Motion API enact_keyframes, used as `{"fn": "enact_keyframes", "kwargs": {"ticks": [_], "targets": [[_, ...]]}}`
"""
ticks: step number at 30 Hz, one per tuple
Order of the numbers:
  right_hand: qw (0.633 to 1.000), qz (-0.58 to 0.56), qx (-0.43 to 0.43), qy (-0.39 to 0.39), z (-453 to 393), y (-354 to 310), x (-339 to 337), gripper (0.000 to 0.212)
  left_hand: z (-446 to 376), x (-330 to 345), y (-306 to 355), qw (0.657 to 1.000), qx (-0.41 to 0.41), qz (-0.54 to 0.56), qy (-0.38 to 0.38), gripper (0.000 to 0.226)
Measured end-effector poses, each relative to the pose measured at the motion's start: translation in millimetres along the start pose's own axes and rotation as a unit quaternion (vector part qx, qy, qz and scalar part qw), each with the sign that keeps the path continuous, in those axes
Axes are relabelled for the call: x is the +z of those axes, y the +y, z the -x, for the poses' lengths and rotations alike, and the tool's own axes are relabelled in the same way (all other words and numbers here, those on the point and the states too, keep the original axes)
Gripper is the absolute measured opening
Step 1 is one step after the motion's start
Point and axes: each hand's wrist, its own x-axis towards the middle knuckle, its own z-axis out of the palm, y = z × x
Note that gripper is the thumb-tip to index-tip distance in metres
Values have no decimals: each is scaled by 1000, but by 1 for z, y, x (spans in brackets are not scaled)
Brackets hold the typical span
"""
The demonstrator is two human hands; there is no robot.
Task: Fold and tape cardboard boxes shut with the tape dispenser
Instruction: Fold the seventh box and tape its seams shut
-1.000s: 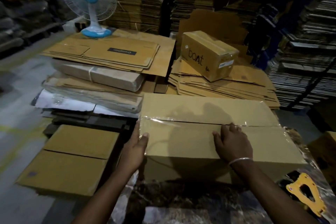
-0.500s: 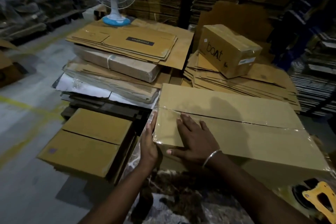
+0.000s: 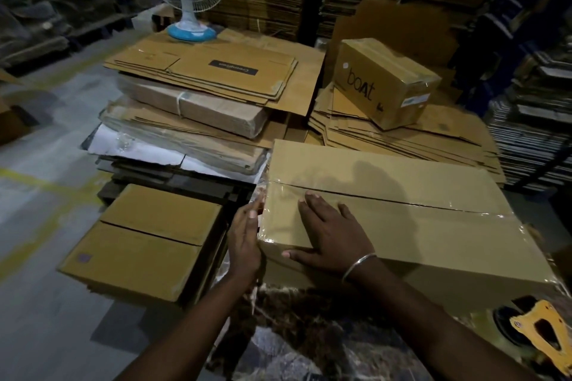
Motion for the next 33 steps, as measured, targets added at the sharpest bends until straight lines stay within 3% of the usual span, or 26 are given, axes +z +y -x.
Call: {"fn": "enact_keyframes", "kwargs": {"ticks": [3,7,19,22,26,28,30,33], "targets": [[1000,-5,-9,-9,0,2,-1,118,-2,-4,2,998,0,-44,-47,64],[1000,-12,-21,0,6,7,-1,116,-8,-9,-2,989,79,-88,-83,70],[992,-97,-59,49,54,53,8,81,-66,29,51,921,302,-231,-91,26],[990,-98,-61,79,61,56,11,72,-88,66,84,893,270,-326,-153,29],[981,-113,-45,152,66,53,12,61,-115,122,105,833,147,-458,-274,65],[970,-137,-8,203,69,52,13,54,-129,136,97,796,83,-512,-312,72],[954,-159,34,251,72,55,16,46,-131,137,91,799,37,-502,-329,68],[933,-185,60,304,78,65,23,36,-119,132,91,819,35,-473,-323,64]]}}
